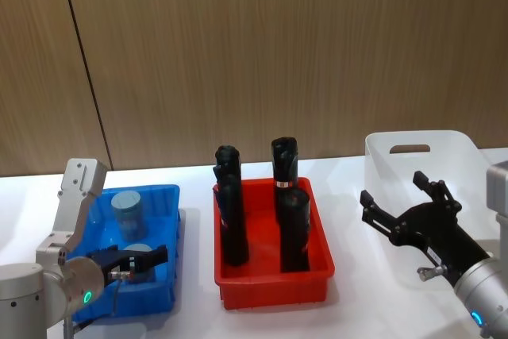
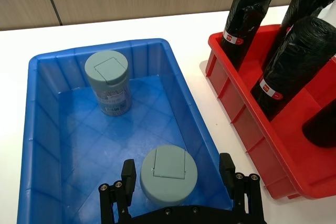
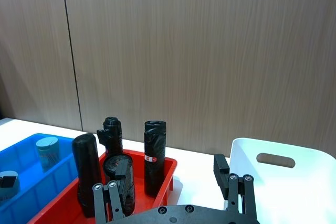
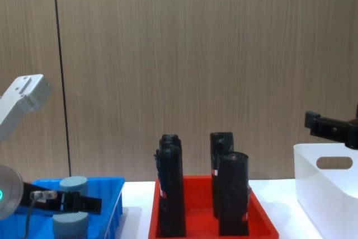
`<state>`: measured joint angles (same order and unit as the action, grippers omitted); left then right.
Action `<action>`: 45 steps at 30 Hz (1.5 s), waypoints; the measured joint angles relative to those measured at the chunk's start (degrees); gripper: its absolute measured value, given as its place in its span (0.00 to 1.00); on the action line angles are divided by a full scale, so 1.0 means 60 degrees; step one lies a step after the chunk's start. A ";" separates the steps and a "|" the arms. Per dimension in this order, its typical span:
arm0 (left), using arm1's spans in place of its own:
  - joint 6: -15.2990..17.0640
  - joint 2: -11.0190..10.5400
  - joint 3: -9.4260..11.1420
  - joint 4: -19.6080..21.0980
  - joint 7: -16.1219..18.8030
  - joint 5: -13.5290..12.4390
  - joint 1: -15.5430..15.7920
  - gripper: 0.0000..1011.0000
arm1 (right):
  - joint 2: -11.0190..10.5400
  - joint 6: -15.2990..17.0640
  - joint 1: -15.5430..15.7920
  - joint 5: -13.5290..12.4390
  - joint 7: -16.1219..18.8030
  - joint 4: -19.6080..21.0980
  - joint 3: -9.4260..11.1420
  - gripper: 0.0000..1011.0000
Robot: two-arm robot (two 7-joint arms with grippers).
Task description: Pick the cotton swabs from the blue box and place them into the white box.
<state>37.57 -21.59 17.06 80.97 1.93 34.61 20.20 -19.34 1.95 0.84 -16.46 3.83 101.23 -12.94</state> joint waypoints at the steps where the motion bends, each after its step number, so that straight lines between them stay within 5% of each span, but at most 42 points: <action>1: 0.0010 0.0002 -0.0001 0.0003 0.0006 -0.0001 0.0000 0.99 | 0.0000 0.0000 0.0000 0.0000 0.0000 0.0000 0.0000 0.99; 37: -0.0458 0.0091 -0.0005 -0.0940 -0.0565 -0.0703 0.0260 0.99 | 0.0001 0.0000 0.0000 0.0000 0.0000 0.0000 0.0000 0.99; 45: -0.0777 0.0133 0.0029 -0.1263 -0.0939 -0.0889 0.0353 0.83 | 0.0000 0.0000 0.0000 0.0000 0.0000 0.0000 0.0000 0.99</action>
<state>32.91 -20.79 17.24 73.39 -3.70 29.27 22.32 -19.34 1.95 0.84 -16.46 3.83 101.23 -12.94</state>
